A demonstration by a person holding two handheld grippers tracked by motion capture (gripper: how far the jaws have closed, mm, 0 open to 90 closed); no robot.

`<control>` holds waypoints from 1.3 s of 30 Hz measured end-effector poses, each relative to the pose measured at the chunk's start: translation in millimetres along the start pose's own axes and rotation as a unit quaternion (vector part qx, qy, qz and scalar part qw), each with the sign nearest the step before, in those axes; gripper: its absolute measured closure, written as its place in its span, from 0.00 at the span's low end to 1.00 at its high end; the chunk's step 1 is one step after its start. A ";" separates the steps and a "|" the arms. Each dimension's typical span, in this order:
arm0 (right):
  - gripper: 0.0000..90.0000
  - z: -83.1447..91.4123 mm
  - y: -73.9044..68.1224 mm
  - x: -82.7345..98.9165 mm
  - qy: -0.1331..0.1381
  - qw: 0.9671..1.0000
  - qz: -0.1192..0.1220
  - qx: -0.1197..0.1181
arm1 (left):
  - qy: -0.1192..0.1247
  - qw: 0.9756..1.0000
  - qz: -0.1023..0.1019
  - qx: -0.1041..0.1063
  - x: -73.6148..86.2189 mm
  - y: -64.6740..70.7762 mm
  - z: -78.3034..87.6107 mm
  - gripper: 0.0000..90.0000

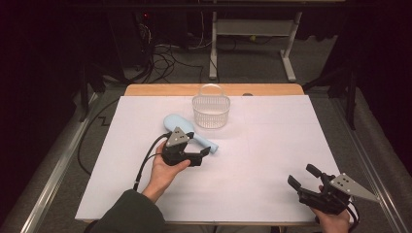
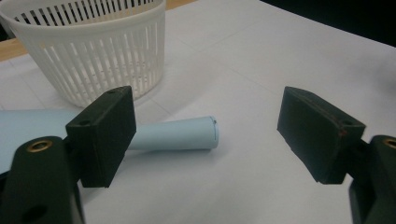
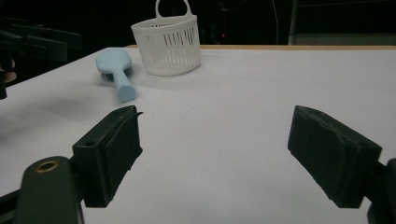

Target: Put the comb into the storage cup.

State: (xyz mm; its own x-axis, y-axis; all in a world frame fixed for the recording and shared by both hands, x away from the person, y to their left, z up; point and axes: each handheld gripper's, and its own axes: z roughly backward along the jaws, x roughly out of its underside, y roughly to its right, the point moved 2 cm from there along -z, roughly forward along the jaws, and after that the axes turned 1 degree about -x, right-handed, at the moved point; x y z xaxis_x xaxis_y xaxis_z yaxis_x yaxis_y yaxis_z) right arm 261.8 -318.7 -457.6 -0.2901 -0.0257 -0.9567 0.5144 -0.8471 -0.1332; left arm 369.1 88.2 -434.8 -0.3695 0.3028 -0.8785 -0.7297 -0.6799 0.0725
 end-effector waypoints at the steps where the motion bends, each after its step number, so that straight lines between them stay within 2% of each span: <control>1: 0.20 0.0 0.1 0.0 0.000 1.000 0.000 0.000 | -0.003 1.000 -0.001 0.001 -2.3 -0.2 -1.6 0.23; 12: 0.20 0.0 0.1 0.0 0.000 1.000 -0.001 -0.001 | -0.020 1.000 -0.001 -0.003 -13.6 -2.4 -10.7 0.28; 18: 0.20 0.1 0.1 0.0 0.000 1.000 0.000 -0.002 | -0.045 0.999 -0.007 -0.008 -19.0 -6.9 -17.1 0.28; 23: 0.20 0.0 0.2 0.1 0.000 1.000 0.001 -0.001 | -0.055 0.998 -0.009 -0.009 -23.2 -7.3 -20.3 0.28; 26: 0.20 0.0 0.2 0.1 0.000 1.000 0.001 -0.002 | -0.076 0.997 -0.011 -0.015 -24.5 -9.6 -24.2 0.30; 33: 0.20 -0.1 0.2 0.1 0.000 1.000 0.000 -0.002 | -0.097 0.995 -0.009 -0.012 -31.3 -12.1 -27.8 0.36; 39: 0.20 -0.1 0.2 0.1 0.000 1.000 0.000 -0.002 | -0.131 0.991 -0.016 -0.018 -36.0 -13.8 -31.9 0.42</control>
State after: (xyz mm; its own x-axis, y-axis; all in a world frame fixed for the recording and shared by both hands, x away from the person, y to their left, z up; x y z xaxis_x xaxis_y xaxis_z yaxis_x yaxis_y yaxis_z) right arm 261.9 -318.8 -457.7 -0.2900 -0.0253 -0.9567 0.5181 -0.8446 -0.1347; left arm 410.8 65.3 -419.2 -0.4863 0.4841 -0.7274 -0.7241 -0.6892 0.0255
